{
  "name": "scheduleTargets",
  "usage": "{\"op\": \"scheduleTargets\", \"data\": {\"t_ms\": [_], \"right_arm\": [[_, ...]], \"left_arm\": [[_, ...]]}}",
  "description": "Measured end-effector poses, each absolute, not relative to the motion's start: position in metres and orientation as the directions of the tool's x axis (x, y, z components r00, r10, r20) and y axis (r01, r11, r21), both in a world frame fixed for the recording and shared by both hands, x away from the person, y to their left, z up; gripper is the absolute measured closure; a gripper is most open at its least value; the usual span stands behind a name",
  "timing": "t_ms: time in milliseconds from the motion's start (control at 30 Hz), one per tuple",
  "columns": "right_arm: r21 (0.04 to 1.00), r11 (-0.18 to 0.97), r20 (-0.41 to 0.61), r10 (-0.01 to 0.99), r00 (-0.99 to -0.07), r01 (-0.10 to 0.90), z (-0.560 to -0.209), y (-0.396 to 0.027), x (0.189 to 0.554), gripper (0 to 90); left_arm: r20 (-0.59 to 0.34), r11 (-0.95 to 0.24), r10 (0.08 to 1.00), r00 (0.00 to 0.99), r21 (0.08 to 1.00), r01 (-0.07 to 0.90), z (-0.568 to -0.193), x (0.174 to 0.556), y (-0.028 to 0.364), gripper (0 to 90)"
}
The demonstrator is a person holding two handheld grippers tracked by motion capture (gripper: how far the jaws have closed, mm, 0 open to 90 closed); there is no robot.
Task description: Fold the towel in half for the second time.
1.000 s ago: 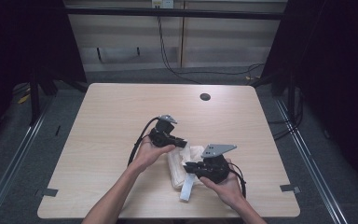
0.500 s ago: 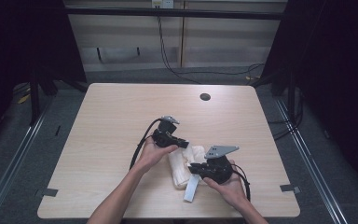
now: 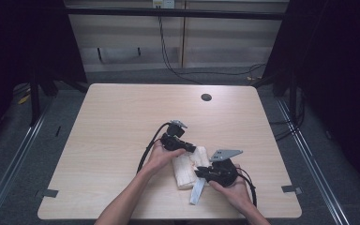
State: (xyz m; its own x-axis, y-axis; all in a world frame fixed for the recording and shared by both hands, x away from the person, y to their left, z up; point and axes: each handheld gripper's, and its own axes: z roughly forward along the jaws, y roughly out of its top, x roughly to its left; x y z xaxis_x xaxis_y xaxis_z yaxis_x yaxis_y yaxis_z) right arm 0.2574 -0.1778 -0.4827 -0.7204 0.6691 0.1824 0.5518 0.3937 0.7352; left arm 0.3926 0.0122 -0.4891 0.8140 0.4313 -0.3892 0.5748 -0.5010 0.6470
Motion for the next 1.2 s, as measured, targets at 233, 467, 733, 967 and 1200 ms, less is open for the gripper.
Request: {"op": "scheduleTargets", "data": {"t_ms": [233, 467, 733, 967, 1200], "right_arm": [[0.717, 0.417, 0.176, 0.667, -0.724, 0.559, -0.487, -0.177, 0.261, 78.1], [0.708, 0.400, 0.195, 0.681, -0.706, 0.582, -0.488, -0.185, 0.266, 67.7], [0.720, 0.379, 0.202, 0.687, -0.698, 0.582, -0.484, -0.196, 0.263, 54.5], [0.746, 0.327, 0.194, 0.727, -0.659, 0.581, -0.475, -0.211, 0.260, 48.0], [0.754, 0.289, 0.165, 0.785, -0.597, 0.589, -0.470, -0.223, 0.262, 47.5]], "left_arm": [[-0.415, -0.488, 0.430, 0.802, 0.640, 0.593, -0.492, 0.399, 0.009, 77.9], [-0.415, -0.482, 0.410, 0.812, 0.657, 0.579, -0.487, 0.398, 0.005, 67.9], [-0.450, -0.416, 0.393, 0.802, 0.691, 0.591, -0.478, 0.399, 0.009, 58.5], [-0.406, -0.422, 0.399, 0.822, 0.715, 0.557, -0.469, 0.390, 0.020, 54.0], [-0.342, -0.464, 0.413, 0.844, 0.719, 0.518, -0.466, 0.378, 0.036, 54.3]]}}
